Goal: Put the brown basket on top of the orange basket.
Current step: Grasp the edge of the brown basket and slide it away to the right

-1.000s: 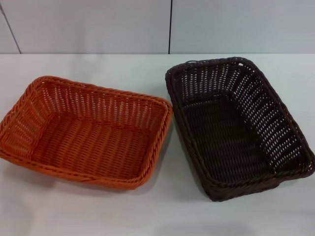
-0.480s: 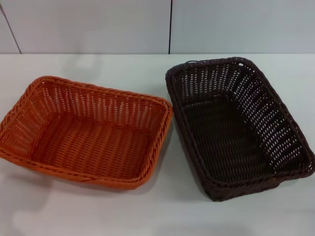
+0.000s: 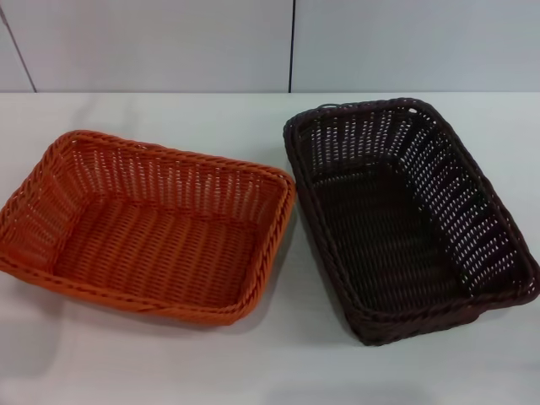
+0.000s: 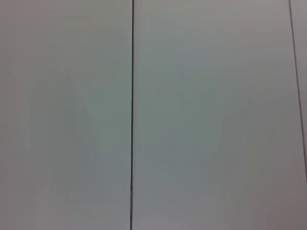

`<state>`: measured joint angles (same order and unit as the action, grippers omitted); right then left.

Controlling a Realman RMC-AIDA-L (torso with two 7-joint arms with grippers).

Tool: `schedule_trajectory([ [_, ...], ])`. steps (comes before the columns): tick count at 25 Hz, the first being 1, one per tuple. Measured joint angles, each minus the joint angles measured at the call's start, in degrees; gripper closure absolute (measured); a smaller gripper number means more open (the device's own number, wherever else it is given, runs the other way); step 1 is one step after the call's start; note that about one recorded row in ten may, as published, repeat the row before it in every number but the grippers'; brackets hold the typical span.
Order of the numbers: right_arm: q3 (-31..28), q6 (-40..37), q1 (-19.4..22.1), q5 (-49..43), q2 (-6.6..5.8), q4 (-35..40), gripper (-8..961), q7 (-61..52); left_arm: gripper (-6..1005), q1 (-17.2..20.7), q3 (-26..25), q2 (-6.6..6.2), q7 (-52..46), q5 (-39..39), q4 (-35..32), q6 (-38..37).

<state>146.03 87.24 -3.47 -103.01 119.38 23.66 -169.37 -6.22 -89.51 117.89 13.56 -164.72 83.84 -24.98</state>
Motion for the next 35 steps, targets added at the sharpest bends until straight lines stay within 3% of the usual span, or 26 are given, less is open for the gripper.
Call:
schedule_trajectory([
  [4, -0.5, -2.2, -0.4, 0.2, -0.01, -0.6, 273, 0.0, 386, 0.1, -0.7, 0.0, -3.7, 0.1, -5.3, -5.5],
  [7, -0.5, -4.2, -1.2, 0.3, -0.13, -0.8, 273, 0.0, 386, -1.1, -3.1, -0.46, -13.6, -0.5, -15.1, -13.1],
  [8, -0.5, -4.5, -1.4, 0.3, -0.16, -0.9, 273, 0.0, 386, -1.1, -3.1, -0.46, -13.6, -0.5, -15.1, -13.1],
  [9, -0.4, -4.7, -1.6, 0.3, -0.16, -0.9, 273, 0.0, 386, -2.5, -3.6, -1.11, -14.8, -0.8, -21.3, -18.5],
  [10, -0.2, -4.7, -1.7, 0.2, -0.17, -0.9, 273, 0.0, 386, -3.0, -3.7, -1.3, -14.6, -0.8, -23.3, -19.9],
  [20, 2.5, -4.0, -1.2, -1.4, -0.2, 1.9, 274, 0.0, 385, -2.0, -3.8, -1.73, -12.8, -0.9, -32.0, -24.1],
  [27, 2.8, -1.6, -1.3, -10.3, -0.3, 3.3, 274, 0.0, 385, -2.0, -3.4, -0.62, -16.8, -0.8, -45.8, -37.8],
  [32, 2.4, -0.4, -2.7, -13.0, -1.12, 5.3, 274, 0.1, 385, -1.9, -2.7, -0.15, -14.9, -0.8, -49.3, -39.8],
  [35, 2.3, -0.4, -3.2, -14.8, -2.23, 7.3, 274, 0.6, 386, -1.7, -1.6, -0.08, -14.7, -0.8, -50.3, -39.8],
])
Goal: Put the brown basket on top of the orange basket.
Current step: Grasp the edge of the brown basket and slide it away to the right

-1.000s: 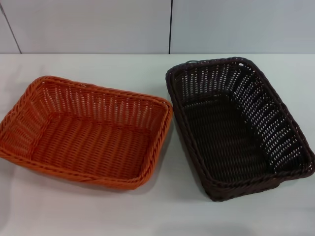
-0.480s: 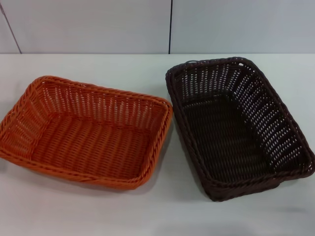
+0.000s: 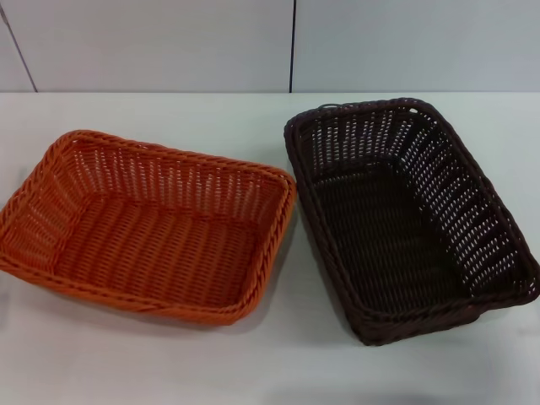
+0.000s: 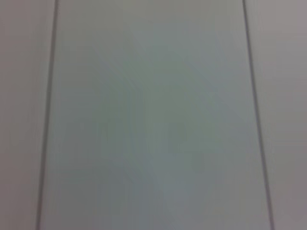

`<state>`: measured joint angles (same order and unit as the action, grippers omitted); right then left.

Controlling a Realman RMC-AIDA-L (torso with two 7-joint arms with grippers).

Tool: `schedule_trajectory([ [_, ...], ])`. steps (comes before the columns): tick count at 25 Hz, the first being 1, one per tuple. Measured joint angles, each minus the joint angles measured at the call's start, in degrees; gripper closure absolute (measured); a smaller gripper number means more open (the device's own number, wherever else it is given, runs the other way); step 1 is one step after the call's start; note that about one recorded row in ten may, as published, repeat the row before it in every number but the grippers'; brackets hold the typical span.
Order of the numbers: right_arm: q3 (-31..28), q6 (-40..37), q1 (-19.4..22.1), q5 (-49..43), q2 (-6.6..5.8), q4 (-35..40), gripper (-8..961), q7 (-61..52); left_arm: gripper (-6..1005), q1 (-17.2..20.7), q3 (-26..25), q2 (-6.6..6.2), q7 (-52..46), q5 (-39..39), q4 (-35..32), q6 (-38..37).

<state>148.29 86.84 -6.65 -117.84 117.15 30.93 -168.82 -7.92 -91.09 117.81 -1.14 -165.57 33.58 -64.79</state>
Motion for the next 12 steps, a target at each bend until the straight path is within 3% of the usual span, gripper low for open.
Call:
schedule_trajectory([
  [5, -0.7, -3.2, -1.5, -1.9, -2.4, 4.6, 274, 0.3, 386, -0.2, 0.6, 0.05, 0.0, 0.0, -2.1, 0.0],
  [9, -1.0, -9.0, -3.2, -2.1, -6.5, 11.5, 275, 0.3, 385, -0.6, 0.7, 0.12, 0.0, 0.0, -3.0, 0.0],
  [12, -3.4, -14.3, -4.2, -4.5, -8.26, 15.1, 275, 0.3, 385, -1.1, 0.9, 0.15, 0.0, 0.0, -3.9, 0.0],
])
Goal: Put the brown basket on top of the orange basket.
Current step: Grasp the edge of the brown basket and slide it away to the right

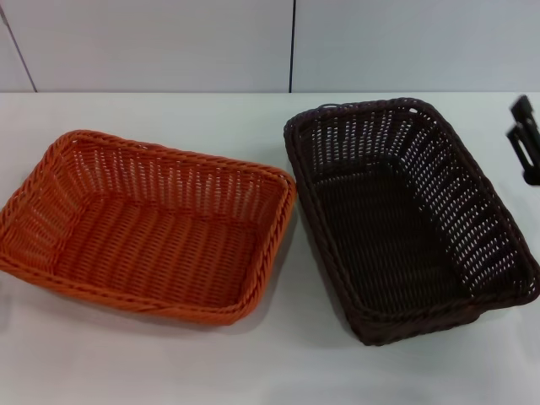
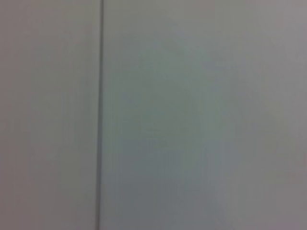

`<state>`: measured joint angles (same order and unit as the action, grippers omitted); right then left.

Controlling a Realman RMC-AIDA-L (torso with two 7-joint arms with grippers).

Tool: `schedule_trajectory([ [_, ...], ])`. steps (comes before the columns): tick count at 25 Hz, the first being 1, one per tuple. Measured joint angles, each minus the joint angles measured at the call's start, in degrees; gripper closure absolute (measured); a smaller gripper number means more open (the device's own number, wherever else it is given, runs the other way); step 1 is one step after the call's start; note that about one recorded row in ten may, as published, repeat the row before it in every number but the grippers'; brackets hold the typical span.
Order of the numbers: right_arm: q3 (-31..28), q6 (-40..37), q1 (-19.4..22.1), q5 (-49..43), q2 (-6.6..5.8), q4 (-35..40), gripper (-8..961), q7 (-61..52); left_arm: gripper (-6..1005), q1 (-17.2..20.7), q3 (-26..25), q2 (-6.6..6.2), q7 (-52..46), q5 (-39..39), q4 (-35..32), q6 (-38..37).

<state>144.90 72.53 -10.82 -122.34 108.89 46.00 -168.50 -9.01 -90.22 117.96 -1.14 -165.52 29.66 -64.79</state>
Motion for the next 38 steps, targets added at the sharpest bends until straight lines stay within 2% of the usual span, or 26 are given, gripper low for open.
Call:
schedule_trajectory([
  [2, -4.3, -6.3, 0.0, -4.2, -0.76, 3.8, 275, 0.0, 385, -0.4, 0.1, 0.0, 0.0, 0.0, -0.9, 0.0],
  [5, -13.0, -18.9, 1.4, -11.3, -0.94, 10.2, 275, 0.0, 385, -1.0, 0.3, 0.0, 0.0, 0.0, -2.0, 0.1],
  [10, -26.7, -44.7, 3.5, -21.0, -0.1, 23.7, 275, -0.3, 386, -1.5, 0.4, 0.03, 0.0, 0.0, -2.9, 0.3],
  [13, -32.1, -59.8, 4.7, -23.8, 0.1, 33.6, 275, -0.2, 385, -1.8, 0.4, 0.04, 0.0, 0.1, -3.2, 0.3],
  [17, -41.6, -85.0, 4.8, -27.6, 2.11, 48.3, 275, 0.0, 386, -2.9, 0.3, 0.07, 0.0, 0.0, -4.6, 0.4],
  [20, -50.0, -107.3, 1.7, -28.7, 4.83, 57.1, 275, 1.7, 386, -3.6, 0.3, 0.07, 0.0, 0.0, -5.6, 0.5],
  [22, -56.0, -121.2, -1.6, -28.5, 6.94, 61.3, 275, 4.5, 386, -3.9, 0.3, 0.07, 0.0, 0.0, -6.0, 0.5],
  [25, -64.1, -140.9, -7.5, -28.3, 9.44, 65.7, 275, 9.2, 385, -5.0, 0.2, 0.07, 0.0, 0.1, -7.3, 0.5],
  [28, -68.6, -155.8, -13.6, -27.8, 9.29, 67.6, 275, 11.2, 385, -5.5, 0.1, 0.08, 0.0, 0.1, -7.9, 0.4],
  [32, -73.3, -170.8, -19.8, -25.6, 8.8, 66.8, 275, 16.5, 385, -6.2, 0.0, 0.07, 0.0, 0.3, -9.2, 0.4],
  [34, -75.4, -176.8, -21.9, -25.2, 8.86, 66.5, 275, 20.1, 386, -6.5, -0.1, 0.07, 0.0, 0.3, -9.6, 0.4],
  [38, -76.6, -183.2, -22.9, -25.0, 8.97, 67.7, 275, 26.3, 386, -6.6, -0.6, 0.07, 0.0, 0.4, -9.7, 0.5],
])
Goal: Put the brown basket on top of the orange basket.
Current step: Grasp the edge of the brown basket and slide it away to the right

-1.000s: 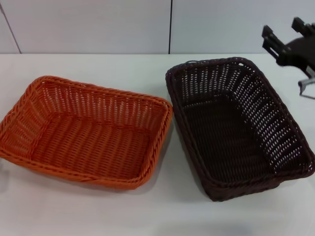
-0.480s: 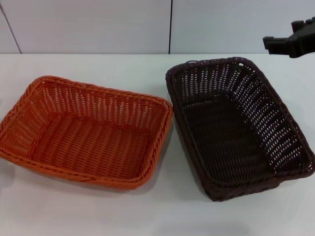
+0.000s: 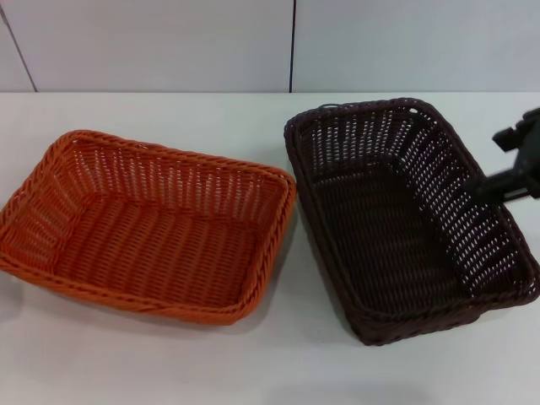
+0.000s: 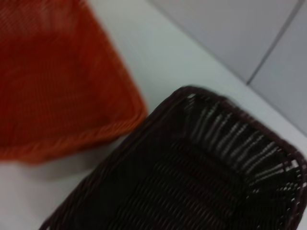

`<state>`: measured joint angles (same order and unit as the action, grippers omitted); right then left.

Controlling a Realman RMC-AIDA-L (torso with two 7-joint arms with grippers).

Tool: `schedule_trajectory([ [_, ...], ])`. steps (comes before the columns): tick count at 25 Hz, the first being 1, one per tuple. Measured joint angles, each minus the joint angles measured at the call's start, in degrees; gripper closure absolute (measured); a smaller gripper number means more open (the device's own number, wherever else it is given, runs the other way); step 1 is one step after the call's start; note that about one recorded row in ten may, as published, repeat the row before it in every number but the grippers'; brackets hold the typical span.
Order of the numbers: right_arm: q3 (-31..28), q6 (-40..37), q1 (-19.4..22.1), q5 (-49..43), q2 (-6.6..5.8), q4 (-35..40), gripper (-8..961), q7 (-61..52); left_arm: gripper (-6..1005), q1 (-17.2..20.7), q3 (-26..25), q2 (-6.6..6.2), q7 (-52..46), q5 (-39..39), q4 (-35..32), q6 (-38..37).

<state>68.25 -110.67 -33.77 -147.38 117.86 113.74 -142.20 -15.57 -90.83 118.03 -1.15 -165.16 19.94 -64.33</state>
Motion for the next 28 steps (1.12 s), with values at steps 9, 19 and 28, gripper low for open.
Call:
schedule_trajectory([
  [9, -0.2, -9.7, 1.3, 7.1, 0.44, -1.9, 276, 13.5, 386, 0.2, -0.1, 0.0, -0.5, 0.0, 0.0, 0.0],
  [19, -0.6, -10.5, 0.6, 6.0, 0.55, -4.2, 276, 13.9, 385, -0.3, -0.1, 0.02, -0.6, -0.1, 0.0, 0.6],
  [28, -8.0, -2.8, -0.4, 6.2, 0.97, -4.8, 276, -8.1, 385, -0.4, -0.1, 0.09, -1.0, 0.0, 0.1, 0.7],
])
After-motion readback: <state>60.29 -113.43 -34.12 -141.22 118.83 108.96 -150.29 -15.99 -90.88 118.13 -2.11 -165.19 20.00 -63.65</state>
